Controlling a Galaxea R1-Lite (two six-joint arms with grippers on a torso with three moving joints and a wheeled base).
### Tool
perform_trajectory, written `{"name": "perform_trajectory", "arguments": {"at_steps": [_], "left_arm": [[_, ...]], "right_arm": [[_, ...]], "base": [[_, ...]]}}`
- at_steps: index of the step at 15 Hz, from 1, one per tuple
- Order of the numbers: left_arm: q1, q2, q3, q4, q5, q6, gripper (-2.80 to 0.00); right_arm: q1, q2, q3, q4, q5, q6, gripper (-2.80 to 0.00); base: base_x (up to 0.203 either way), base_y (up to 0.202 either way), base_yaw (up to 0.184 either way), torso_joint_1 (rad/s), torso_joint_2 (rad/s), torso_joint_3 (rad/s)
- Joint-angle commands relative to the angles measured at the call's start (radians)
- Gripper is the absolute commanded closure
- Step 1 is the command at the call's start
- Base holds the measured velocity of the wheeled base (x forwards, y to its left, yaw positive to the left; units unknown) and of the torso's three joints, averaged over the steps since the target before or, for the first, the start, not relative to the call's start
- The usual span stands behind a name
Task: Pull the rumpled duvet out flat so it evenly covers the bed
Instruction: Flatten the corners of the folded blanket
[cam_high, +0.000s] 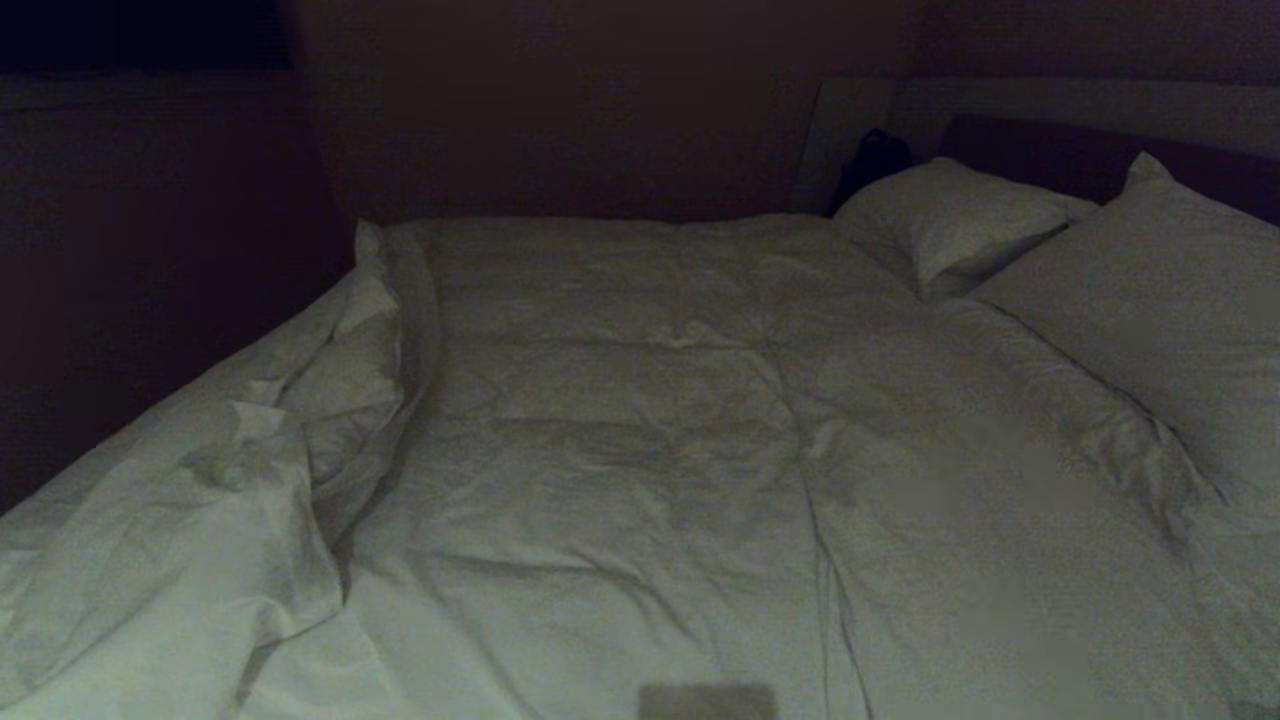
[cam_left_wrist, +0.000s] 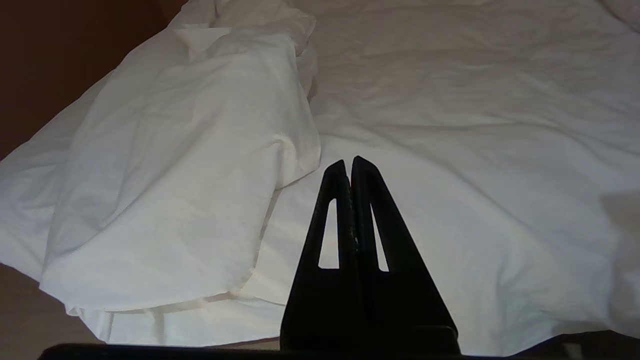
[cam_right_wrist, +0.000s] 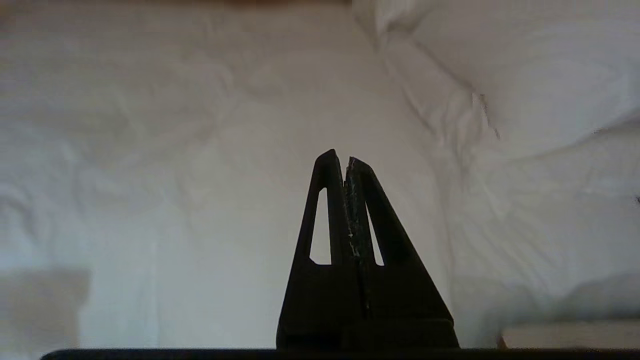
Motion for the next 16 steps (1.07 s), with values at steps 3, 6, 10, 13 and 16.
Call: {"name": "perform_trajectory", "arguments": {"at_steps": [3, 6, 10, 13, 16], "left_arm": [[0.000, 0.000, 0.000, 0.000, 0.000, 0.001, 0.00], [0.000, 0.000, 0.000, 0.000, 0.000, 0.001, 0.00], [0.000, 0.000, 0.001, 0.000, 0.000, 0.001, 0.00], [0.000, 0.000, 0.000, 0.000, 0.000, 0.001, 0.00], [0.000, 0.000, 0.000, 0.000, 0.000, 0.001, 0.00]], "right_arm": [[0.000, 0.001, -0.001, -0.098, -0.001, 0.001, 0.00], [0.000, 0.001, -0.003, -0.110, 0.002, 0.003, 0.00], [0.000, 0.001, 0.000, -0.199, 0.002, 0.003, 0.00], [0.000, 0.001, -0.003, -0.234, 0.004, 0.000, 0.00], [0.000, 0.001, -0.002, -0.282, 0.004, 0.000, 0.00]], "base": [[0.000, 0.000, 0.000, 0.000, 0.00, 0.000], [0.000, 0.000, 0.000, 0.000, 0.00, 0.000], [0.000, 0.000, 0.000, 0.000, 0.00, 0.000], [0.000, 0.000, 0.000, 0.000, 0.00, 0.000], [0.000, 0.000, 0.000, 0.000, 0.00, 0.000]]}}
